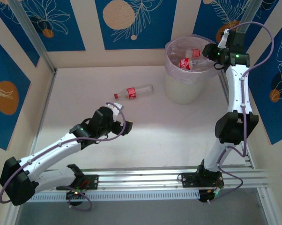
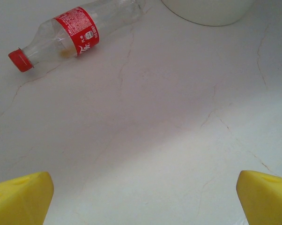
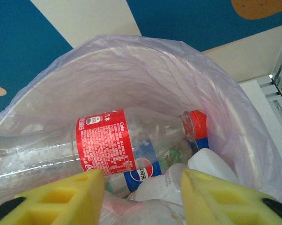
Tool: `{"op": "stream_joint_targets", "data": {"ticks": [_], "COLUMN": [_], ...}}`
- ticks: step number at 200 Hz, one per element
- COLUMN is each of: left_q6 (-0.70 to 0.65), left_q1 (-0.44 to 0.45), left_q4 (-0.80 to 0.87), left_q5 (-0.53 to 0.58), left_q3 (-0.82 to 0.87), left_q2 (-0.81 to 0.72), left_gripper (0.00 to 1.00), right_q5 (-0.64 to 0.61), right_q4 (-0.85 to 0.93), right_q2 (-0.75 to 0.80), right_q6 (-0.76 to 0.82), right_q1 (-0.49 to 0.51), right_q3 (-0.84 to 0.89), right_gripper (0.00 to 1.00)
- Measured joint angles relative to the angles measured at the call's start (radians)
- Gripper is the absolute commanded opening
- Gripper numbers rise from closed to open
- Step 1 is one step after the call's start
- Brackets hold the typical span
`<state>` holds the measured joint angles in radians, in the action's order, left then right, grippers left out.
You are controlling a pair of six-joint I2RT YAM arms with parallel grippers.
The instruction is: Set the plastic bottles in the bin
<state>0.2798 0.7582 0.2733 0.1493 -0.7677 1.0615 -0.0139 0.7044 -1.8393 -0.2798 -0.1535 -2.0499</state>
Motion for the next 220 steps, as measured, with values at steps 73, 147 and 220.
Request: {"op": "stream_joint_targets", "data": {"ticks": [73,147,220], "left_q6": [-0.114,-0.295,-0.363], "left_q1": [-0.167,-0.324,-0.346], "left_q4": [0.03,0.029,0.032], "left_q5": [-0.095,-0.259,-0.311], "left_q3": [-0.222,-0.649,-0.885], "left_q2": [0.233,0.753,1.049], "left_gripper": [1.0,1.0,1.0], "right_q5": [0.014,0.037,0.097], "right_q4": [0.154,0.113,0.102], "right_q2": [0.009,0.372,0.697], "right_q6": [0.04,0.031,-0.011], "right_q1": [0.004,0.014,0.042], "right_q3": [-0.188,0.208,0.603], "right_gripper": [0.93,0.94,0.94]}}
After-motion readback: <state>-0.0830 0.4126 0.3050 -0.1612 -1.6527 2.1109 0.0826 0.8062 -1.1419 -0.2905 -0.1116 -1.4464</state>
